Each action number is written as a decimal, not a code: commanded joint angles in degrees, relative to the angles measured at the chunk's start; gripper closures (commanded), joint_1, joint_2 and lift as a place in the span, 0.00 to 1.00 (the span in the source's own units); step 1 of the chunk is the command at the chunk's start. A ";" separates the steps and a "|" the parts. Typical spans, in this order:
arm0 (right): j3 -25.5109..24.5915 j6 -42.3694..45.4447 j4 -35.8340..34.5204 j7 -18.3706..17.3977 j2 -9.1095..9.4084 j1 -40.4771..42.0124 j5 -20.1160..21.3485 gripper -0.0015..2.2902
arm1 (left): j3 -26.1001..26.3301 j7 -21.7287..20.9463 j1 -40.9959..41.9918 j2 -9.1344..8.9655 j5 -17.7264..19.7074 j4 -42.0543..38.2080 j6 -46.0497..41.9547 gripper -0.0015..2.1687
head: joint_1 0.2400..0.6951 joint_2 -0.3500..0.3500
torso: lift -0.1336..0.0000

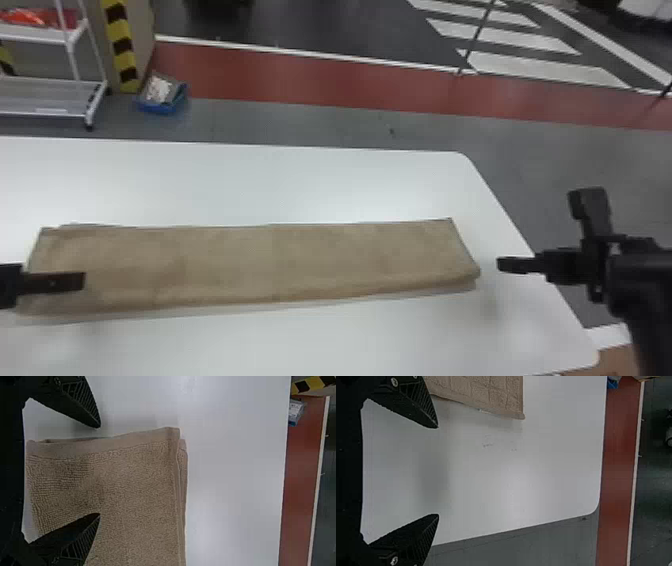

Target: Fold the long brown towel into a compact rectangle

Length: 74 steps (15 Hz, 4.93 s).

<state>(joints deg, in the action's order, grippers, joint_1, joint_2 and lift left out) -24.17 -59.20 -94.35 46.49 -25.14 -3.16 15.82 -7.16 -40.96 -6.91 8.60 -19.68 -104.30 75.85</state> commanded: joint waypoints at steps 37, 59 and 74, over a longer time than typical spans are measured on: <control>-4.57 -1.76 -4.70 0.45 -1.57 4.30 -2.46 0.04 | 29.40 -4.30 -1.26 -8.74 -7.31 -27.36 14.18 0.99 | 1.00 0.00 | 0.10; -1.58 -12.13 -16.04 1.15 2.56 4.65 -8.52 0.04 | 28.96 7.83 3.05 -8.74 2.01 -22.09 6.55 0.01 | 1.00 0.00 | 0.10; 25.93 -23.91 -31.42 -2.54 24.97 4.91 0.35 0.06 | -10.15 -0.43 16.93 -1.83 21.52 -23.84 -9.62 0.02 | 1.00 0.63 | 0.10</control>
<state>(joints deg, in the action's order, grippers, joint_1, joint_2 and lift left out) -0.21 -82.26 -125.60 44.31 -0.75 1.73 15.28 -16.53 -41.36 9.79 5.90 1.01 -128.23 66.28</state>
